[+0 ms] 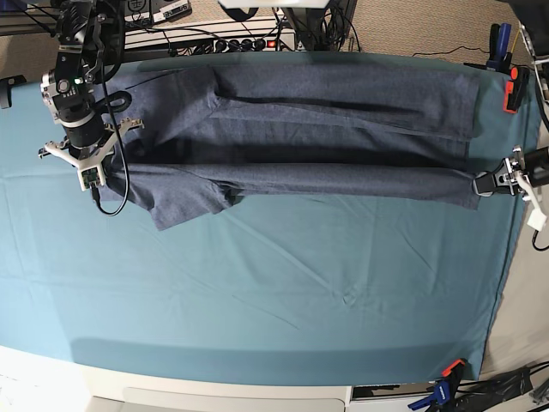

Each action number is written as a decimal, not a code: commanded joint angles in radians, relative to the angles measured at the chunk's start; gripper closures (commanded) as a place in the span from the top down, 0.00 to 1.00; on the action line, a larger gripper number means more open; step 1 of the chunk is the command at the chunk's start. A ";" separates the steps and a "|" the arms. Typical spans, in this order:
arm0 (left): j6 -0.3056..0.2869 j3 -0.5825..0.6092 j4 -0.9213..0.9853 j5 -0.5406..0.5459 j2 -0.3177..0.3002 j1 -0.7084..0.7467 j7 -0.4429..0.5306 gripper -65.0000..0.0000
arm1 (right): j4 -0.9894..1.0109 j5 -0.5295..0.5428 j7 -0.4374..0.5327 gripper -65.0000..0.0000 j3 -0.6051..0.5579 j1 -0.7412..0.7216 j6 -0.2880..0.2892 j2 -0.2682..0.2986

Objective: Fold the T-shirt properly
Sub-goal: 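Lift the hem corners and fold the shirt toward the collar with both grippers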

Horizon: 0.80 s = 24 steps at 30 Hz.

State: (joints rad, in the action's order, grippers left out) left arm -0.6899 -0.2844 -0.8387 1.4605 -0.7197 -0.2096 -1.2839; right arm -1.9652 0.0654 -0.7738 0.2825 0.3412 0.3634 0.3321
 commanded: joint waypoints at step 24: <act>-0.008 -0.006 -0.126 0.023 -0.046 0.116 0.005 0.00 | -0.018 -0.002 -0.032 0.00 0.012 0.098 -0.016 0.014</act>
State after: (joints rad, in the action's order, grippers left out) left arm -0.6903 -0.2829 -0.9508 1.4631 -0.7319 -0.0803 -1.2831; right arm -1.9652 0.0727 -0.8162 0.2825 0.4408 0.3607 0.3317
